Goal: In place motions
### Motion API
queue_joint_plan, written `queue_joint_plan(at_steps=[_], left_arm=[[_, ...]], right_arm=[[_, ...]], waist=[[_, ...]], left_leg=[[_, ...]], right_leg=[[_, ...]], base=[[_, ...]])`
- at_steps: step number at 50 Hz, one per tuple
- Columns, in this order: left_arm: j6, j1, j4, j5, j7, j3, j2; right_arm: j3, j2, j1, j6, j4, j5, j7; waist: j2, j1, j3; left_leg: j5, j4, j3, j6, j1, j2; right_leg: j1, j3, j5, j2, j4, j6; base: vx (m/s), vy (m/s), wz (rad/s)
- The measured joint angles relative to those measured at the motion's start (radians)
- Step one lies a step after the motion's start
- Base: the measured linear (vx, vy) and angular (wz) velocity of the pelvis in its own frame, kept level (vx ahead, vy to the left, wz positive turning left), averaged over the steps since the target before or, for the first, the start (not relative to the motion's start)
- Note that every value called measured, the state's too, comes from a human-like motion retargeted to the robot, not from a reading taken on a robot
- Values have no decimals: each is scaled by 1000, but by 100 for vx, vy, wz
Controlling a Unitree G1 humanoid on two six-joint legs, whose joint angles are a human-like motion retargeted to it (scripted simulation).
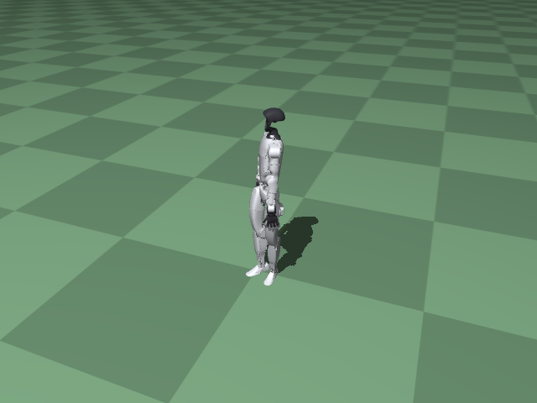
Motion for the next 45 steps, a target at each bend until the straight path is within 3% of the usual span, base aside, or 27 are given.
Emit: queue_joint_plan(at_steps=[7,20,31,37,45], left_arm=[[-8,-10,-20,-13,-7,-8,-8],[0,10,34,22,2,-12,-12],[3,33,40,31,24,12,19],[5,36,59,16,39,26,26],[4,52,74,10,44,42,15]], right_arm=[[-11,2,6,-4,1,37,-5],[31,-2,0,3,-13,-87,17],[36,-11,27,2,-7,-132,43],[45,-13,35,-3,-10,-163,65],[76,-8,25,-10,-28,-192,85]], waist=[[0,1,2],[-21,-23,4],[-68,-29,10],[-95,-92,34],[-127,-175,44]], left_leg=[[1,0,-10,2,-4,0],[24,9,-163,23,-39,-23],[71,23,-388,46,-69,-67],[104,38,-580,58,-75,-102],[132,41,-763,72,-64,-160]], right_leg=[[-13,-10,1,-5,10,4],[-32,-173,-21,-51,34,-8],[13,-395,-55,-158,34,20],[53,-572,-55,-218,29,29],[116,-751,-69,-224,-10,10]], base=[[0,-1,3],[3,-18,68],[16,-27,121],[24,-26,167],[12,-10,108]])
